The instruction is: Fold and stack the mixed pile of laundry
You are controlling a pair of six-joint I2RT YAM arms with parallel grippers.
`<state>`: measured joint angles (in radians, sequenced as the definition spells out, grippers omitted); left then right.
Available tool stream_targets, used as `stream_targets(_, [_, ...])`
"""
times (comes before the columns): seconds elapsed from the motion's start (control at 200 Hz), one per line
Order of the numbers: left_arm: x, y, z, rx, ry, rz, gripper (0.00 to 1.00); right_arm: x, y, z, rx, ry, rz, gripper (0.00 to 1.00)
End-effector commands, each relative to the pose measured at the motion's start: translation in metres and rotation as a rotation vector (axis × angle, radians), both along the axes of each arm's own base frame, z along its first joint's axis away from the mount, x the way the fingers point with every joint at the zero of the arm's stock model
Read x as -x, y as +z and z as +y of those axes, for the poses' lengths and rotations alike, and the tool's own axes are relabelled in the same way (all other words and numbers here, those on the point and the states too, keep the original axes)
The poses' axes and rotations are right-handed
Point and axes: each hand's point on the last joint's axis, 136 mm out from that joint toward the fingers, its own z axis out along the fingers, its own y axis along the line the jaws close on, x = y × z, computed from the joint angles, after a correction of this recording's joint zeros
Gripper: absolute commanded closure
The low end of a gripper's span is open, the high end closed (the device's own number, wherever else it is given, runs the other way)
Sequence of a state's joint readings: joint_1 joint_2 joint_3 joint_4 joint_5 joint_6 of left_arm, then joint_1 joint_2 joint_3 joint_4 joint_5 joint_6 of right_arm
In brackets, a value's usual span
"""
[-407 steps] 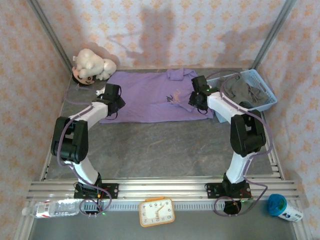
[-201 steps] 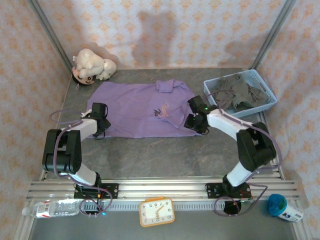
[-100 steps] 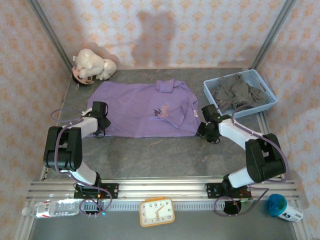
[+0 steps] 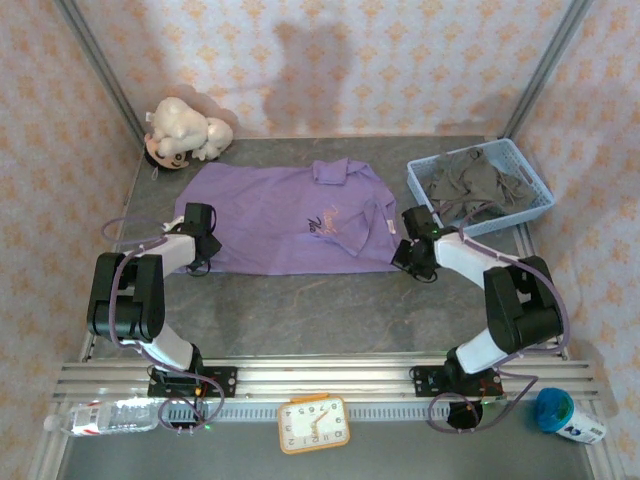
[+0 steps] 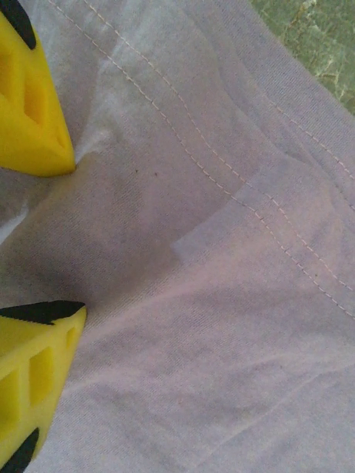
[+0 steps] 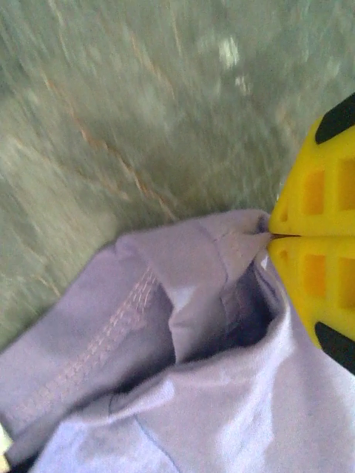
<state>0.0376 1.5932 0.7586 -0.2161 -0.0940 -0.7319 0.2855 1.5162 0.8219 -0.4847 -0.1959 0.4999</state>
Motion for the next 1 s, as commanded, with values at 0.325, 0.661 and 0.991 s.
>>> stream_targets(0.325, [0.012,-0.014,-0.016,0.073,-0.07,0.072,0.38,-0.01,0.045,-0.03,0.195,0.061,-0.039,0.63])
stream_targets(0.661, [-0.005,0.048,-0.082,0.111,-0.25,-0.1,0.33,-0.049,0.053,0.054,0.083,0.136,-0.131,0.63])
stream_targets(0.991, [-0.003,0.01,-0.123,0.154,-0.294,-0.053,0.35,-0.048,-0.012,0.067,-0.018,-0.004,-0.042,0.67])
